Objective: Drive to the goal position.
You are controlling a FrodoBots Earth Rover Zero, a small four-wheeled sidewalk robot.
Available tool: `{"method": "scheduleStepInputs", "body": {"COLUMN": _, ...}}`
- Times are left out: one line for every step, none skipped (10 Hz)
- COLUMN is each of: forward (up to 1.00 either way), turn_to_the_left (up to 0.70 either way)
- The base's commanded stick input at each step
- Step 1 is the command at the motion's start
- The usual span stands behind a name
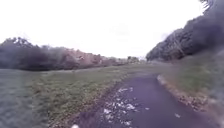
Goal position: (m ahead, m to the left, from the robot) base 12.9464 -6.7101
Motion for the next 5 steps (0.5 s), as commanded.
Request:
{"method": "scheduleStepInputs", "body": {"forward": 0.6, "turn_to_the_left": -0.15}}
{"method": "scheduleStepInputs", "body": {"forward": 0.6, "turn_to_the_left": -0.15}}
{"method": "scheduleStepInputs", "body": {"forward": 0.6, "turn_to_the_left": -0.15}}
{"method": "scheduleStepInputs", "body": {"forward": 0.6, "turn_to_the_left": -0.15}}
{"method": "scheduleStepInputs", "body": {"forward": 0.6, "turn_to_the_left": -0.15}}
